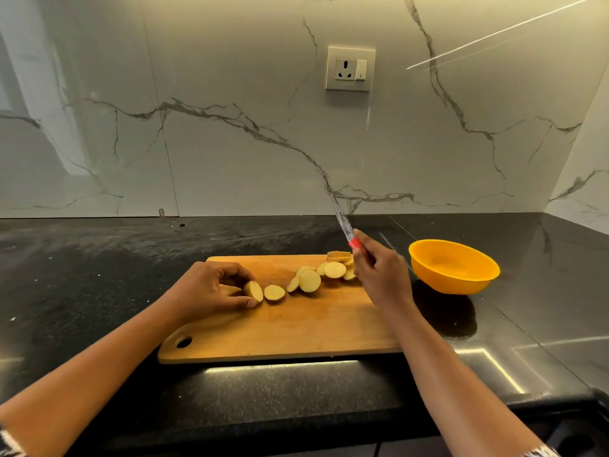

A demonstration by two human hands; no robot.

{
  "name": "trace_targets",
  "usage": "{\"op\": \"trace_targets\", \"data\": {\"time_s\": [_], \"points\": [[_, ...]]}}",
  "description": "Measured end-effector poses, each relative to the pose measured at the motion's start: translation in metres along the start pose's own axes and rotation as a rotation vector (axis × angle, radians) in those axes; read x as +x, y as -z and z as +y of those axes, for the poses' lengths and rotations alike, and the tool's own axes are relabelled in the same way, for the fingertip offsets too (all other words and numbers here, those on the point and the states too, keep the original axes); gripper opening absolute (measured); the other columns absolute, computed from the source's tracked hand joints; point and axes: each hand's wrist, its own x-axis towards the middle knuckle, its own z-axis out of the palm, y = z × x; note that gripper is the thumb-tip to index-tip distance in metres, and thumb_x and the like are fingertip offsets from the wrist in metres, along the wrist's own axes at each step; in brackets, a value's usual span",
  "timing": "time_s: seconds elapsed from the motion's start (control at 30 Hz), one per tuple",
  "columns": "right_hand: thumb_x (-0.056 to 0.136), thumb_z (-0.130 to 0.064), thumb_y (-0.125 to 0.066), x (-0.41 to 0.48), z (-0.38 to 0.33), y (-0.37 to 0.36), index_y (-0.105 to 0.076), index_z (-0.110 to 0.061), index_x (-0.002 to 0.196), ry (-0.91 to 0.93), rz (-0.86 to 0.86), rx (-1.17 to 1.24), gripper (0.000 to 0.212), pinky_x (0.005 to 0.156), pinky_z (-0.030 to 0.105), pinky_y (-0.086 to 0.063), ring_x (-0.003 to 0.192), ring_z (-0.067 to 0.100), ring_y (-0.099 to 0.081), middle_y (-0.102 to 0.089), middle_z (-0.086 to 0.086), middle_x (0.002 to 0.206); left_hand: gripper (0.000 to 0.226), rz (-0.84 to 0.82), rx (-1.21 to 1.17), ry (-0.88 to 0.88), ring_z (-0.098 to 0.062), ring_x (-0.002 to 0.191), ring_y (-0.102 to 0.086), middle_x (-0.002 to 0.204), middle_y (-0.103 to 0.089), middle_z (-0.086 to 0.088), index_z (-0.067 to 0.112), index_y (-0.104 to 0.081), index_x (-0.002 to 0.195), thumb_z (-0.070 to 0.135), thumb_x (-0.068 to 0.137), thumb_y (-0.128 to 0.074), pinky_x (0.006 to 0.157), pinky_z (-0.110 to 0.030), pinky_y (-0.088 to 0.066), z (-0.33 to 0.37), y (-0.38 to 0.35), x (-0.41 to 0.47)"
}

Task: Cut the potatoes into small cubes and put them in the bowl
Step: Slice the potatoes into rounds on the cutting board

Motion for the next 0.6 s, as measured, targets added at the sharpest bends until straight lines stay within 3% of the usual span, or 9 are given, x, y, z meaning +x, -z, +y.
{"op": "trace_targets", "data": {"time_s": [0.07,0.17,0.23,0.27,0.33,0.37,0.43,0.53,0.6], "points": [[0.097,-0.025,-0.05,0.0,0.003,0.002,-0.048,-0.017,0.137,-0.042,0.012,0.026,0.04,0.062,0.023,-0.051,0.068,0.01,-0.06,-0.067,-0.001,0.082,0.037,-0.022,0.071,-0.03,0.005,0.095,-0.06,0.102,-0.063,0.019,0.037,-0.059,0.102,0.033,0.07,-0.078,0.083,-0.006,-0.045,0.005,-0.003,0.003],[0.097,-0.024,-0.05,0.0,0.002,0.001,-0.048,-0.017,0.137,-0.041,0.018,0.024,0.04,0.063,0.02,-0.049,0.069,0.008,-0.06,-0.069,-0.001,0.087,0.031,-0.022,0.198,-0.05,0.005,0.094,-0.056,0.098,-0.06,0.021,0.041,-0.055,0.095,0.037,0.073,-0.077,0.089,-0.013,-0.043,0.011,-0.002,0.006],[0.097,-0.025,-0.05,0.001,0.003,0.001,-0.049,-0.017,0.136,-0.049,0.028,0.021,0.04,0.064,0.021,-0.051,0.069,0.007,-0.06,-0.07,-0.001,0.089,0.026,-0.066,0.333,0.01,0.003,0.101,-0.051,0.1,-0.057,0.021,0.043,-0.051,0.09,0.043,0.075,-0.073,0.108,-0.032,-0.032,0.011,0.0,0.009],[0.097,-0.025,-0.05,0.002,0.004,0.001,-0.049,-0.017,0.136,-0.059,0.036,0.028,0.04,0.067,0.023,-0.052,0.07,0.007,-0.06,-0.071,0.001,0.091,0.026,-0.1,0.381,0.056,-0.001,0.108,-0.049,0.103,-0.055,0.021,0.043,-0.049,0.089,0.047,0.076,-0.071,0.115,-0.04,-0.019,0.01,0.0,0.009],[0.097,-0.026,-0.051,0.002,0.006,0.0,-0.05,-0.016,0.136,-0.07,0.053,0.039,0.04,0.072,0.027,-0.054,0.075,0.008,-0.062,-0.071,0.003,0.095,0.043,-0.15,0.384,0.123,-0.007,0.124,-0.042,0.114,-0.051,0.021,0.045,-0.046,0.096,0.068,0.066,-0.066,0.116,-0.048,0.002,0.012,0.003,0.008],[0.097,-0.026,-0.051,0.002,0.007,0.0,-0.05,-0.016,0.136,-0.067,0.06,0.043,0.04,0.073,0.027,-0.054,0.078,0.009,-0.063,-0.071,0.004,0.097,0.065,-0.175,0.357,0.13,-0.01,0.13,-0.037,0.122,-0.049,0.02,0.046,-0.045,0.105,0.083,0.053,-0.058,0.115,-0.049,0.005,0.018,0.004,0.006],[0.097,-0.026,-0.05,0.003,0.008,-0.002,-0.049,-0.016,0.137,-0.069,0.073,0.057,0.041,0.074,0.028,-0.055,0.084,0.013,-0.064,-0.071,0.006,0.1,0.104,-0.191,0.3,0.113,-0.016,0.138,-0.027,0.143,-0.038,0.012,0.042,-0.034,0.131,0.095,0.042,-0.045,0.115,-0.047,0.0,0.027,0.002,0.007],[0.097,-0.027,-0.05,0.006,0.011,-0.002,-0.048,-0.017,0.137,-0.112,0.091,0.091,0.041,0.079,0.034,-0.055,0.093,0.019,-0.065,-0.07,0.01,0.106,0.1,-0.221,0.305,0.117,-0.016,0.143,-0.019,0.157,-0.017,0.006,0.034,-0.012,0.148,0.072,0.068,-0.058,0.115,-0.035,-0.018,0.049,-0.018,0.011],[0.098,-0.028,-0.05,0.006,0.012,-0.002,-0.048,-0.017,0.137,-0.128,0.102,0.108,0.041,0.078,0.033,-0.056,0.091,0.018,-0.065,-0.07,0.01,0.105,0.098,-0.224,0.36,0.115,-0.014,0.145,-0.007,0.159,-0.003,0.005,0.029,-0.001,0.15,0.062,0.078,-0.058,0.116,-0.033,-0.011,0.062,-0.041,0.016]]}}
